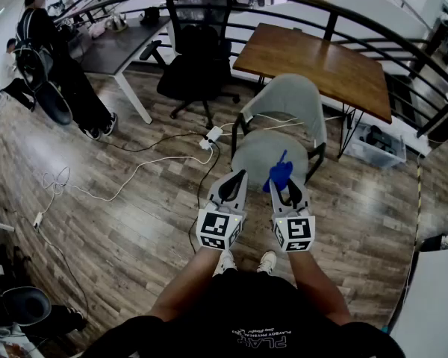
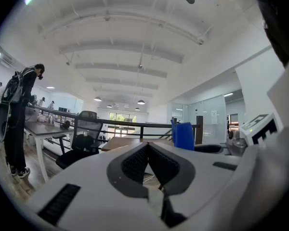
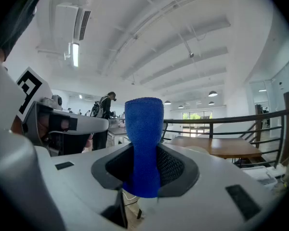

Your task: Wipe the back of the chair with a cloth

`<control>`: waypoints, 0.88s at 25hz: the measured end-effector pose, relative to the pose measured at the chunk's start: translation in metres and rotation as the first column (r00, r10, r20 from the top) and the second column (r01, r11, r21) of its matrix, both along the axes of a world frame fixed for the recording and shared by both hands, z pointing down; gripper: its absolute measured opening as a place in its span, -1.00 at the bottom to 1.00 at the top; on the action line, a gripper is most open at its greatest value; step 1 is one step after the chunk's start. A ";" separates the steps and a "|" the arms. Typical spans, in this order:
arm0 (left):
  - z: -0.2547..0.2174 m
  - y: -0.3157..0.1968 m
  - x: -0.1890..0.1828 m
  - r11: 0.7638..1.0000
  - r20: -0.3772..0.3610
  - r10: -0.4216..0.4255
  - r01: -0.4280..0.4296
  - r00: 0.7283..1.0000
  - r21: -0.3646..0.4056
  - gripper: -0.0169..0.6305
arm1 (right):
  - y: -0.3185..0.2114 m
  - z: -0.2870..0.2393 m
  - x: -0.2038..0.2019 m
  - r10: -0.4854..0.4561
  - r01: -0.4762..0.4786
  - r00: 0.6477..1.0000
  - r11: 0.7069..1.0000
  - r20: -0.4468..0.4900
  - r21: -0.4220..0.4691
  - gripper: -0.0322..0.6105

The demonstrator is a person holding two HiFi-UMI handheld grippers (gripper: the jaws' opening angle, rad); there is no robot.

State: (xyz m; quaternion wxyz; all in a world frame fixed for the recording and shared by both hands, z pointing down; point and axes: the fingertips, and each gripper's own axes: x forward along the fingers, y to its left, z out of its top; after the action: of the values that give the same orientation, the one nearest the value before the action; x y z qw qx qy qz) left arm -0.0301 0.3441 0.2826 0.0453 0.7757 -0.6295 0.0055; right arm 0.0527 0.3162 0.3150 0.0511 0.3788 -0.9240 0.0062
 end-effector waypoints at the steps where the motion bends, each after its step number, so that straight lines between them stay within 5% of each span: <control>1: 0.002 0.002 -0.002 1.000 -0.005 0.005 -0.005 1.000 0.000 -0.94 | 0.002 0.002 -0.002 0.002 -0.002 1.000 1.000 -0.003 -0.001 -0.48; 22: 0.006 0.018 -0.066 0.998 -0.056 0.063 -0.062 0.996 0.021 -0.94 | 0.030 -0.004 -0.068 0.023 -0.022 1.000 0.999 -0.002 0.034 -0.48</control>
State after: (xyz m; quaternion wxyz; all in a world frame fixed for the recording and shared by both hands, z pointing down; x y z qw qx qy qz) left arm -0.0962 0.3624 0.2888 0.0555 0.7951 -0.6035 -0.0211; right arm -0.0154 0.3466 0.3112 0.0456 0.3900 -0.9196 -0.0092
